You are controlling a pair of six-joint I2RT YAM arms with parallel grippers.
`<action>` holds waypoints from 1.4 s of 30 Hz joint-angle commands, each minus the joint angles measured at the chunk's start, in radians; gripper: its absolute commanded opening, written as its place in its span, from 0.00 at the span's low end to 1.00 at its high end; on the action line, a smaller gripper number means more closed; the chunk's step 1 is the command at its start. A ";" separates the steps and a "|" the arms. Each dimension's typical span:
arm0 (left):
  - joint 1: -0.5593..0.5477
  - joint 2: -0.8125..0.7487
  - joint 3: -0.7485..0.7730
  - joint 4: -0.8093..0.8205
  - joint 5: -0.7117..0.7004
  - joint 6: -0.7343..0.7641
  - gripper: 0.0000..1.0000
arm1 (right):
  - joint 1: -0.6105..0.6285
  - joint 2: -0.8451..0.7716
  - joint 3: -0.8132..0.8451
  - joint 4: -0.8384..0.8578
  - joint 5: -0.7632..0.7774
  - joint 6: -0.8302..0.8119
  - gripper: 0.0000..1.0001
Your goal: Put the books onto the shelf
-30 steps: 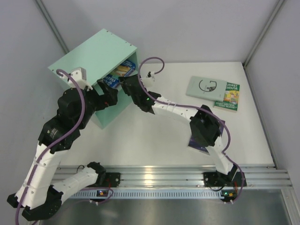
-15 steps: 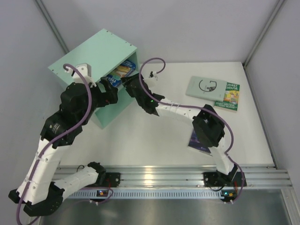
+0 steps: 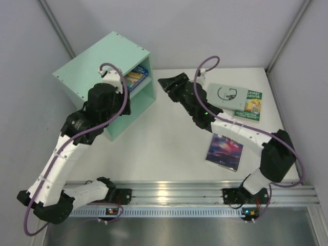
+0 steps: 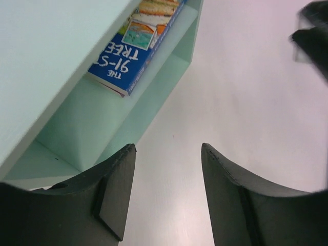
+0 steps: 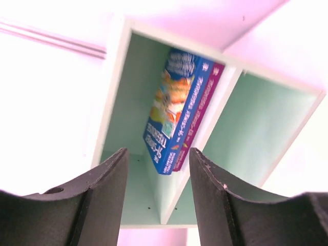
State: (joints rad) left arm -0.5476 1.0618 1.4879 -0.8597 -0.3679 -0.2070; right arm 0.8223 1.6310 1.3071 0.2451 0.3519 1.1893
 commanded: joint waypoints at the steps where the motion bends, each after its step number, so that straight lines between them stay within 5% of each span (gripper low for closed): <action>1: -0.028 0.038 -0.037 -0.010 -0.040 0.029 0.59 | -0.069 -0.153 -0.133 0.072 -0.085 -0.082 0.50; 7: -0.104 0.112 -0.100 0.042 -0.242 0.018 0.63 | -0.210 -0.368 -0.406 0.105 -0.171 -0.077 0.51; 15: -0.120 0.245 -0.207 0.172 -0.531 0.050 0.65 | -0.363 -0.572 -0.565 0.060 -0.261 -0.109 0.51; 25: -0.084 0.406 -0.167 0.260 -0.609 0.095 0.53 | -0.498 -0.697 -0.675 0.054 -0.346 -0.119 0.51; 42: -0.038 0.486 -0.115 0.372 -0.738 0.169 0.31 | -0.558 -0.678 -0.721 0.088 -0.419 -0.109 0.51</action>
State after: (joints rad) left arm -0.6022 1.5345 1.3346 -0.5472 -1.0683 -0.0658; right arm 0.2852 0.9558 0.5941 0.2810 -0.0536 1.0920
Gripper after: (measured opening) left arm 0.315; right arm 0.511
